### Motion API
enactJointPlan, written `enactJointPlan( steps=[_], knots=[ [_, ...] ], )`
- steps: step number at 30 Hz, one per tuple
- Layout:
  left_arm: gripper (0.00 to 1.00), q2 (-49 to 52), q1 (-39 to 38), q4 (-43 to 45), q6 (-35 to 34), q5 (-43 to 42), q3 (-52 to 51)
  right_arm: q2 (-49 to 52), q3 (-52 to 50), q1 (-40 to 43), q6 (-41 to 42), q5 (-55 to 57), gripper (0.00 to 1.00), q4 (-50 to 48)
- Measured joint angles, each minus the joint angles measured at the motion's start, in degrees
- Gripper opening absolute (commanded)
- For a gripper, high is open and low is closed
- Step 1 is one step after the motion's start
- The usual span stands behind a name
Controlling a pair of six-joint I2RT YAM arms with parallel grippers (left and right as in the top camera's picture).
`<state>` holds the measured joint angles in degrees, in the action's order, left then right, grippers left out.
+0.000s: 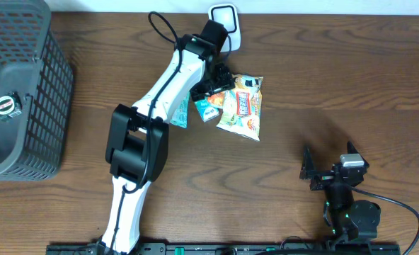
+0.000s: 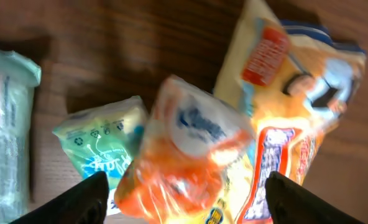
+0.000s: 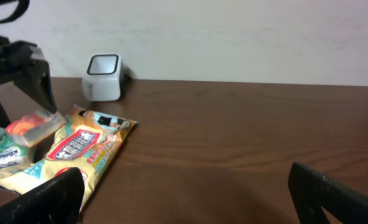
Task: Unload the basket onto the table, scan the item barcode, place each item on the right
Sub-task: 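Reach into the basket and grasp the dark green item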
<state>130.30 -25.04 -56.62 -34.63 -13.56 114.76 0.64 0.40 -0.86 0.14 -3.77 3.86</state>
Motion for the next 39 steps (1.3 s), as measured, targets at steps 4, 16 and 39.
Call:
enactJointPlan(
  steps=[4,16,39],
  knots=[
    [0.82,-4.59,1.92,0.13,6.43,-0.04,0.02,0.00,0.00,0.00,0.00,0.00,0.99,0.00],
    [0.82,-34.64,32.81,6.82,10.71,9.53,2.54,0.00,0.00,0.00,0.00,0.00,0.99,0.00],
    [0.96,-9.46,64.57,14.19,31.08,15.43,2.01,0.00,0.00,0.00,0.00,0.00,0.99,0.02]
  ],
)
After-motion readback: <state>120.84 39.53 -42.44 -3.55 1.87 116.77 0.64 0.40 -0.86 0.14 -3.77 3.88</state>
